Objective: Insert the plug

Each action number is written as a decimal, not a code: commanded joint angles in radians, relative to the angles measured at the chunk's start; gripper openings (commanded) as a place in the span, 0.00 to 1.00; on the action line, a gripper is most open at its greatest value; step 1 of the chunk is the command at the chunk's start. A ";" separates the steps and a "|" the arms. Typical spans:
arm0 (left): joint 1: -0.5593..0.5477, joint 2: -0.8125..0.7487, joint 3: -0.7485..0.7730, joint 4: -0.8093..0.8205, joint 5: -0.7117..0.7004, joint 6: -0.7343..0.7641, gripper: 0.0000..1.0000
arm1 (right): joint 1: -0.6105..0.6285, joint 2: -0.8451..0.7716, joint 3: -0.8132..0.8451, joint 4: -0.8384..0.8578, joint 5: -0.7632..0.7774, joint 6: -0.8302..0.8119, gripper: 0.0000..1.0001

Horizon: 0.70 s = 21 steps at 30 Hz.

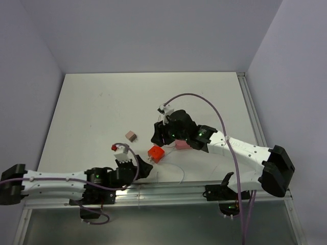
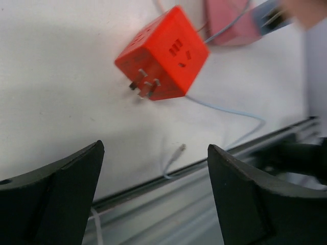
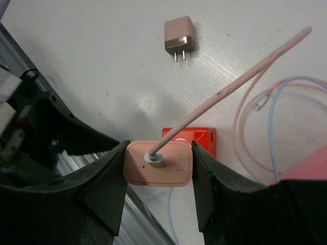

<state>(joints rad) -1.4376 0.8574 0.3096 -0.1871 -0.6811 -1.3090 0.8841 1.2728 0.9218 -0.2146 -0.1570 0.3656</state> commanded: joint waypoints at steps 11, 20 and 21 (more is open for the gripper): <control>-0.010 -0.564 0.031 -0.474 -0.084 -0.293 0.76 | 0.182 0.071 -0.178 0.392 0.341 -0.077 0.00; -0.010 -0.437 0.123 -0.488 -0.086 -0.268 0.79 | 0.246 0.120 -0.236 0.543 0.474 -0.083 0.00; -0.010 -0.428 0.121 -0.488 -0.084 -0.272 0.80 | 0.246 0.134 -0.238 0.547 0.485 -0.083 0.00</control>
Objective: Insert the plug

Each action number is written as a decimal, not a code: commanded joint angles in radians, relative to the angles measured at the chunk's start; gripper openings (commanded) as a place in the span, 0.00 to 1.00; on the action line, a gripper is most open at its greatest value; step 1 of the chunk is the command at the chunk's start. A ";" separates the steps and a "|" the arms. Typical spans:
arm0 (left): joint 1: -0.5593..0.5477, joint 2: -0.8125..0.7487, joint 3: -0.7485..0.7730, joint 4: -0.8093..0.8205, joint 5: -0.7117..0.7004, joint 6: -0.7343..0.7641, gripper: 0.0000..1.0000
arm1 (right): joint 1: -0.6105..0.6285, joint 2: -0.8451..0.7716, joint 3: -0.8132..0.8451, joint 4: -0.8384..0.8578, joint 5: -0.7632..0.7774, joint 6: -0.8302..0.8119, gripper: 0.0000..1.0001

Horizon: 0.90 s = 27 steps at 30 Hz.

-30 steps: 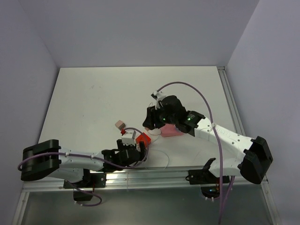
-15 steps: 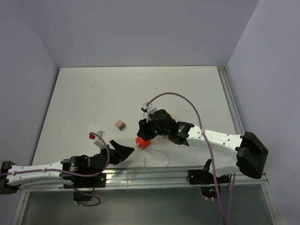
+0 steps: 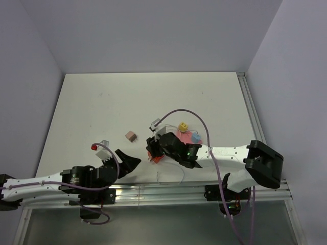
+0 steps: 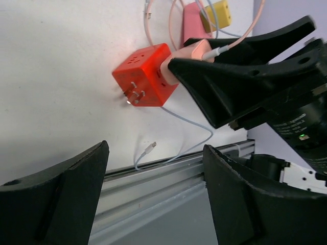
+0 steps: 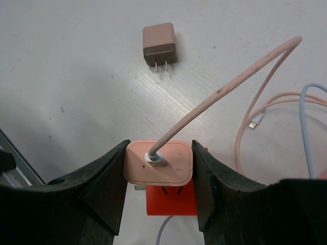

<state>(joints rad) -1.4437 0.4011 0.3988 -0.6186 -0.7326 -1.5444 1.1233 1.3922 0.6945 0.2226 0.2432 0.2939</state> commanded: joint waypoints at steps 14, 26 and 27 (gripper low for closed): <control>-0.004 -0.097 0.003 -0.102 -0.037 -0.051 0.80 | 0.041 0.033 -0.050 0.113 0.120 -0.019 0.00; -0.004 -0.077 0.003 -0.084 -0.034 -0.034 0.81 | 0.046 -0.019 -0.090 0.093 0.146 -0.027 0.00; -0.004 -0.074 0.005 -0.084 -0.034 -0.036 0.81 | 0.047 -0.016 -0.089 0.098 0.140 -0.027 0.00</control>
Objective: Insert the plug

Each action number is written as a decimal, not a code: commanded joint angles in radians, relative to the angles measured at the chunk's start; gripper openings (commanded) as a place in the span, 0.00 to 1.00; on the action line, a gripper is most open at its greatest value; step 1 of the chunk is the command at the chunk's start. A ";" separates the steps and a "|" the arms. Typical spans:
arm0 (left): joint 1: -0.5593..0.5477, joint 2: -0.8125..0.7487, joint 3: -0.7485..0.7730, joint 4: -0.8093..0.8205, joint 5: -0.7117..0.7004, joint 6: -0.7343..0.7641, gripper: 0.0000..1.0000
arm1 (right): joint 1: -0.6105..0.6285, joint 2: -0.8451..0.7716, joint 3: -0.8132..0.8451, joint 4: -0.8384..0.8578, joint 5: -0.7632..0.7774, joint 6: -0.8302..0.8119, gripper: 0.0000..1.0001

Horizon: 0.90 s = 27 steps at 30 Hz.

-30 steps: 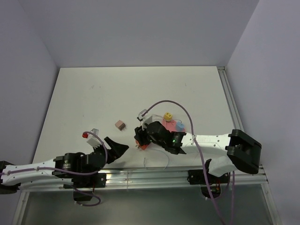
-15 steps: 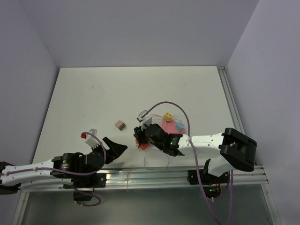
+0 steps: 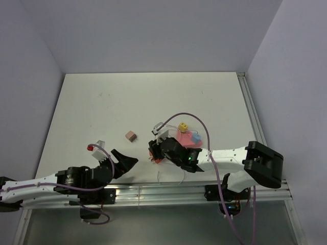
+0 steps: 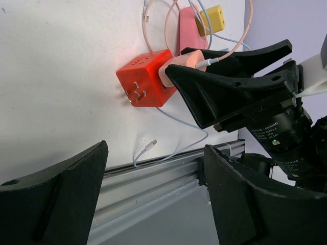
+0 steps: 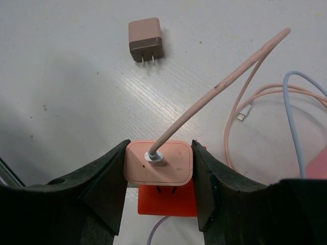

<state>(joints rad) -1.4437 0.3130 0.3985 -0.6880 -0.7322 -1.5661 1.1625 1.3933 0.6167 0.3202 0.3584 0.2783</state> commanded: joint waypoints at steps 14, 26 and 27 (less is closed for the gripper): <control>-0.004 -0.035 0.036 -0.038 -0.056 0.011 0.81 | 0.117 0.015 -0.153 0.025 0.218 0.237 0.00; -0.004 -0.107 0.082 -0.137 -0.061 0.028 0.82 | 0.342 0.297 -0.078 -0.174 0.407 0.481 0.00; -0.004 -0.118 0.076 -0.139 -0.059 0.026 0.82 | 0.348 0.309 -0.068 -0.202 0.409 0.496 0.00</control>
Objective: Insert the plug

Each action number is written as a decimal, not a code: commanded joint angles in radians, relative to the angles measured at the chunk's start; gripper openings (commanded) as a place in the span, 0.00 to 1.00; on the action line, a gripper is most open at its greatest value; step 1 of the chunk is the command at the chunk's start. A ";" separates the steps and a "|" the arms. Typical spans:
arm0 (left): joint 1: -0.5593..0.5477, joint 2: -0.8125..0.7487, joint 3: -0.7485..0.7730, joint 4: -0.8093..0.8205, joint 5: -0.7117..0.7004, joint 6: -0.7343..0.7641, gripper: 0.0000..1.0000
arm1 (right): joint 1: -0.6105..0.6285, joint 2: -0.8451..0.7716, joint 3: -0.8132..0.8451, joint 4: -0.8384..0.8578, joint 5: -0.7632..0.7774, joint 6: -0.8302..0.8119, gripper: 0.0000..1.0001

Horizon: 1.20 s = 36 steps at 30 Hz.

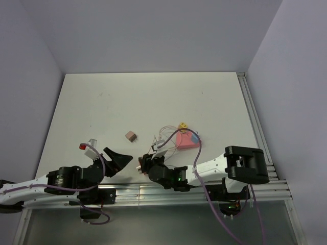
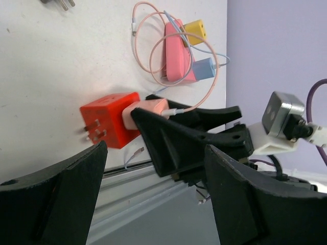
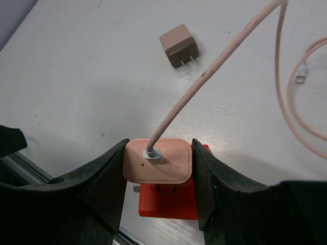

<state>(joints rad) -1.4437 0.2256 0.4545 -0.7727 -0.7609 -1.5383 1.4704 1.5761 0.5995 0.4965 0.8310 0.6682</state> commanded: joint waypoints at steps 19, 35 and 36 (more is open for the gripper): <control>-0.004 -0.009 0.128 -0.321 -0.127 -0.218 0.82 | 0.099 0.395 0.226 -0.848 0.023 0.215 0.00; -0.004 0.173 0.124 -0.257 -0.034 -0.210 0.88 | 0.157 0.191 0.115 -0.765 0.051 0.357 0.00; -0.004 0.191 0.118 -0.237 0.004 -0.197 0.88 | 0.134 0.158 0.102 -0.756 0.049 0.344 0.00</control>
<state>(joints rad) -1.4437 0.3397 0.5816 -1.0092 -0.8188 -1.7020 1.6539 1.6997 0.8268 -0.0715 1.1679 1.0142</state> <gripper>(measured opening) 0.874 0.539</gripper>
